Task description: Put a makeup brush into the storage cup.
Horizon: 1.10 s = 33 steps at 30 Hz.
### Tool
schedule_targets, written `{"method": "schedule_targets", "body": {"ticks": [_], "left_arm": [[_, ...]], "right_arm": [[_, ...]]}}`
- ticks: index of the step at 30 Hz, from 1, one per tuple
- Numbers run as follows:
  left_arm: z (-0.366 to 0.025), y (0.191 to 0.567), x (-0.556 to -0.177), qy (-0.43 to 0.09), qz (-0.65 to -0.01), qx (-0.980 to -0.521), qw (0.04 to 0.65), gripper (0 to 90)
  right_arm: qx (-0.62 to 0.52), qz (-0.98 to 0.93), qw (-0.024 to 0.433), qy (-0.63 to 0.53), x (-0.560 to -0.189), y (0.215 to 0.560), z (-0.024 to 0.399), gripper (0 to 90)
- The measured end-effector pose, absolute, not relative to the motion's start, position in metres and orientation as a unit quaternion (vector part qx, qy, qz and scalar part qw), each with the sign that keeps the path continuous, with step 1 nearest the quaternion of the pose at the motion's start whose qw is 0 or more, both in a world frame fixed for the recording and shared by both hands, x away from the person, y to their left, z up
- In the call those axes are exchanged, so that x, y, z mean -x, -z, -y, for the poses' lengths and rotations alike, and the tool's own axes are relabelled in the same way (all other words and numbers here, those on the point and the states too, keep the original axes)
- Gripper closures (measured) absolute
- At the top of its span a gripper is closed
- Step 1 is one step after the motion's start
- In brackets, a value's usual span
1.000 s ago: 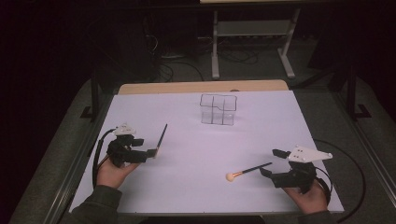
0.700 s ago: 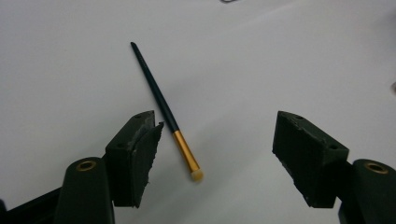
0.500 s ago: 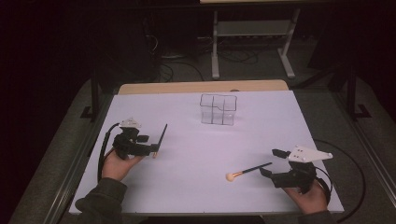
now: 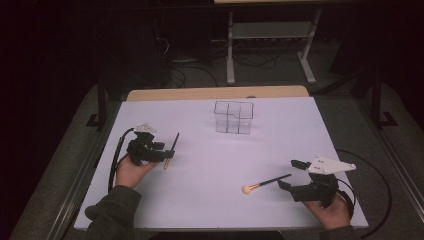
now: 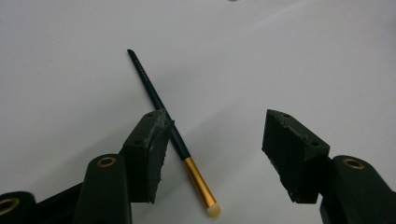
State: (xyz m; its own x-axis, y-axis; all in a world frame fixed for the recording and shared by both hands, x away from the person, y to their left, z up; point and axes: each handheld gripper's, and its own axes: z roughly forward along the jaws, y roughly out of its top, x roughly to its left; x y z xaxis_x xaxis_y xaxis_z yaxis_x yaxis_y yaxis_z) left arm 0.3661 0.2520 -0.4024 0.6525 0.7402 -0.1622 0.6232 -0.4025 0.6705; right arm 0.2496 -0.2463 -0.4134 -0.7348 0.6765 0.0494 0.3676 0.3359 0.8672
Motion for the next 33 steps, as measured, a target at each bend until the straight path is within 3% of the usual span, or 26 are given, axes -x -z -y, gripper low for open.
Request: {"method": "schedule_targets", "body": {"ticks": [33], "left_arm": [[-0.241,0.431,-0.382,-0.085,-0.447,-0.842,0.289,64.5]], "right_arm": [[-0.32,-0.8,0.167,-0.48,-0.25,0.411,0.248,16.7]]}}
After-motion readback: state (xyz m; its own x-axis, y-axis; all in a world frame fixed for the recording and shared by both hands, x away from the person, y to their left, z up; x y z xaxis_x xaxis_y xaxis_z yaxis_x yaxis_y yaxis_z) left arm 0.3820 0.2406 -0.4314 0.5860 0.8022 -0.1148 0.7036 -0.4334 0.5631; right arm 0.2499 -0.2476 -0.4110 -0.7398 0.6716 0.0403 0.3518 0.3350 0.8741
